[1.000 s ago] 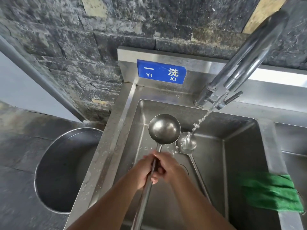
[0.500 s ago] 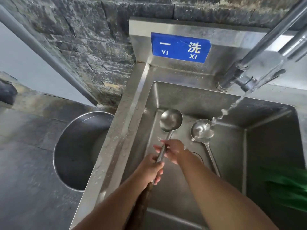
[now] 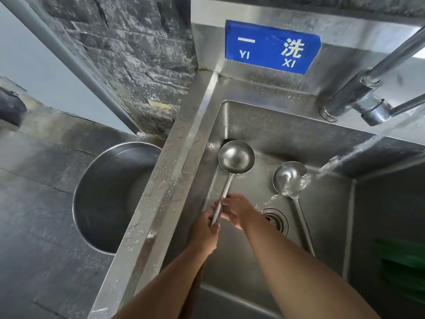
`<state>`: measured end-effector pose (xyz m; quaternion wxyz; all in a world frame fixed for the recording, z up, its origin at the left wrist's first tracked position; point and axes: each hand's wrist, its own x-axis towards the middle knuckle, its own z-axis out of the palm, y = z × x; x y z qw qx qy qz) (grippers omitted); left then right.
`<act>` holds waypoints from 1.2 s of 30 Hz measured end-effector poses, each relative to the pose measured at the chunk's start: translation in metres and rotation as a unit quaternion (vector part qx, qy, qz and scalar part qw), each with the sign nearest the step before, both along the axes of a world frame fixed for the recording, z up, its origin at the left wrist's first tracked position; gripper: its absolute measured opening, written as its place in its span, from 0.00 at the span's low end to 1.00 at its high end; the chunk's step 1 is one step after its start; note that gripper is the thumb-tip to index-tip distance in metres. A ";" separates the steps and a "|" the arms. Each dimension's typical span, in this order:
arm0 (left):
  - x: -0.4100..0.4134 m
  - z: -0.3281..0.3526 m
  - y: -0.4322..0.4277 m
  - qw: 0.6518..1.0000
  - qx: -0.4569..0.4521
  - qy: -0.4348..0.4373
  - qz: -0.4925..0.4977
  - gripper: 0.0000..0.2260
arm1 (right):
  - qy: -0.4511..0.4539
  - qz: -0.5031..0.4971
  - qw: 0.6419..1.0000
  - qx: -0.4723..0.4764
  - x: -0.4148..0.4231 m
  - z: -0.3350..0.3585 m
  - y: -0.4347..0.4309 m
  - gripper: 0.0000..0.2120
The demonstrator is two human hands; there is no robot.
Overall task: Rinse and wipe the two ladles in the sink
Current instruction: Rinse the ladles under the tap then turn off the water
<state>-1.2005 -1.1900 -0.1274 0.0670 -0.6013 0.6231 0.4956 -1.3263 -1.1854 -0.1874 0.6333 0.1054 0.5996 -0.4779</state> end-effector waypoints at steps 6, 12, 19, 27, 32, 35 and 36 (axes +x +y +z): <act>0.006 -0.016 -0.006 0.999 -0.038 -0.004 -0.027 0.06 | 0.037 0.014 0.999 0.001 0.004 -0.015 -0.007 0.09; 0.007 -0.013 -0.006 0.989 -0.104 -0.048 -0.096 0.16 | 0.102 0.057 0.993 0.005 0.001 -0.017 0.017 0.07; -0.024 -0.001 0.018 0.943 -0.224 0.015 -0.246 0.12 | 0.243 0.091 0.959 0.117 -0.062 -0.027 0.103 0.15; -0.087 -0.038 0.073 0.983 0.041 0.024 -0.179 0.10 | 0.380 0.089 0.892 0.226 -0.110 -0.031 0.212 0.08; -0.101 -0.067 0.089 0.982 0.080 0.035 -0.170 0.05 | 0.377 0.179 0.873 0.252 -0.115 -0.083 0.236 0.12; -0.104 -0.072 0.092 0.985 0.110 0.051 -0.123 0.10 | 0.389 0.203 0.863 0.250 -0.112 -0.098 0.231 0.12; -0.104 -0.075 0.093 0.985 0.118 0.048 -0.116 0.13 | 0.392 0.204 0.863 0.246 -0.113 -0.105 0.229 0.12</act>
